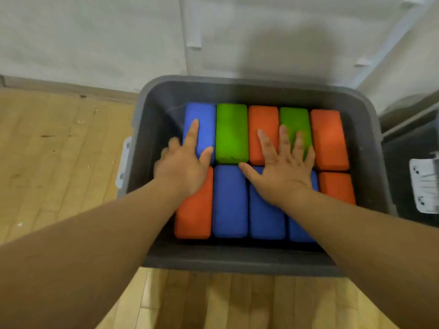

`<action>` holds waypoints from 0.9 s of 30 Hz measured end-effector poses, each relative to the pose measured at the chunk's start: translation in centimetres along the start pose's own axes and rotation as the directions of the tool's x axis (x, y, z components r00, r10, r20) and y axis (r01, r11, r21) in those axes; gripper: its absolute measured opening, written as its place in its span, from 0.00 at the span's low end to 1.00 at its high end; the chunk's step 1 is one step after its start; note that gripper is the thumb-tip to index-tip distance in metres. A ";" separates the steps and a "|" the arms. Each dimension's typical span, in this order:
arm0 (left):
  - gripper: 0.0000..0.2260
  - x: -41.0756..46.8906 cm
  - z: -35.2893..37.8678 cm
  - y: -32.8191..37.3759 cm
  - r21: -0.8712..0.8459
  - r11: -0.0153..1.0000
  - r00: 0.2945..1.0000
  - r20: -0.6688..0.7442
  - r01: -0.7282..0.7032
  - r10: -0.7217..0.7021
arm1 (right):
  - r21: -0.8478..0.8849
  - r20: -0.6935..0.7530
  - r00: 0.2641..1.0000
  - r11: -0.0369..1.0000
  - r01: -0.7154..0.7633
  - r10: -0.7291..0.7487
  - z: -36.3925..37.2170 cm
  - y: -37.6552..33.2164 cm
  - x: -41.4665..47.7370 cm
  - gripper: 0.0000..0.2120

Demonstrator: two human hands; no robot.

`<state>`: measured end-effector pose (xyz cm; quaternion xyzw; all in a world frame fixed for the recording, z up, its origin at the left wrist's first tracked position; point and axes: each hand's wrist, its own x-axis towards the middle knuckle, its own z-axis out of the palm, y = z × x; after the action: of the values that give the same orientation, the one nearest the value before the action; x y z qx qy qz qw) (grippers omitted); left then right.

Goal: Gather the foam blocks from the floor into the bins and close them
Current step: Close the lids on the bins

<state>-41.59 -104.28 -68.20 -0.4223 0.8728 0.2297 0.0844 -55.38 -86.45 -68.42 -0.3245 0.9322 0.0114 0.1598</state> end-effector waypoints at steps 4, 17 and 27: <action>0.33 -3.9 -2.6 1.1 -0.086 0.994 0.988 0.142 0.071 -0.058 | -0.064 0.290 0.957 0.998 0.008 0.011 -3.1 0.0 -0.1 0.46; 0.39 -2.7 -27.9 14.3 0.214 0.898 0.918 -0.016 -0.383 0.396 | 0.017 -0.143 0.967 0.976 0.218 -0.213 -34.4 5.0 3.4 0.40; 0.38 7.6 -27.1 20.4 0.364 0.876 0.928 -0.071 -0.317 0.365 | -0.160 -0.195 0.927 0.943 0.292 -0.320 -33.1 7.4 10.1 0.38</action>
<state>-60.90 -111.42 -40.23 -0.2547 0.9639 0.0545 0.0551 -76.97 -90.84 -40.72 -0.4749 0.8793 0.0104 0.0349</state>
